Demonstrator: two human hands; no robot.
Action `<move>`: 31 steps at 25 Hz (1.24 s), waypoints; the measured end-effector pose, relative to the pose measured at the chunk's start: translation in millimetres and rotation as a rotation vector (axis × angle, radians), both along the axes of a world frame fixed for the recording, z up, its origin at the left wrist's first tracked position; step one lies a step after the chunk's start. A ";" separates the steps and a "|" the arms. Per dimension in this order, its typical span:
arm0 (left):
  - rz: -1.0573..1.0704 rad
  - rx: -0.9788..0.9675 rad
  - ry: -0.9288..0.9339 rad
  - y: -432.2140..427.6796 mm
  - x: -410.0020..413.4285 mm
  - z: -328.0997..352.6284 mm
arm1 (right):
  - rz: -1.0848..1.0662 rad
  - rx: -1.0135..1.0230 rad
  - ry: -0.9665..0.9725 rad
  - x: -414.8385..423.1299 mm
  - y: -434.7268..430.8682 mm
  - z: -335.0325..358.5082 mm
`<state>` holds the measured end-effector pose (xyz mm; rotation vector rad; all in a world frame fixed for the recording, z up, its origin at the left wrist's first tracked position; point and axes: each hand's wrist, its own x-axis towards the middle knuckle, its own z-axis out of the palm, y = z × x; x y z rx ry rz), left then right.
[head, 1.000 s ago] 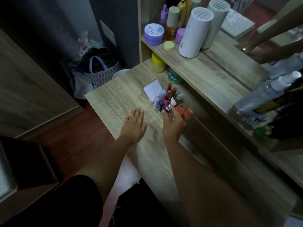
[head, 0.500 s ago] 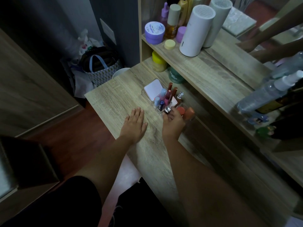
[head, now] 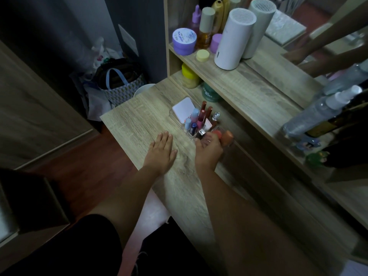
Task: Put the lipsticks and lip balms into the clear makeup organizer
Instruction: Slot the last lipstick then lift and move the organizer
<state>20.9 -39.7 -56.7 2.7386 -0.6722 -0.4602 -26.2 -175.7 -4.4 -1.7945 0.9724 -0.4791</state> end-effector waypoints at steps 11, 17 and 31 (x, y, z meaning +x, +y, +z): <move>0.176 -0.329 -0.007 -12.0 24.0 31.7 | -0.188 -0.175 0.279 -41.4 9.5 -1.8; 0.380 -0.426 0.254 -32.2 68.6 47.6 | -0.081 -0.040 0.248 -33.1 -9.1 -12.8; 0.288 -0.489 0.390 -37.9 97.8 56.1 | -0.155 0.032 0.126 -21.5 -16.9 -31.2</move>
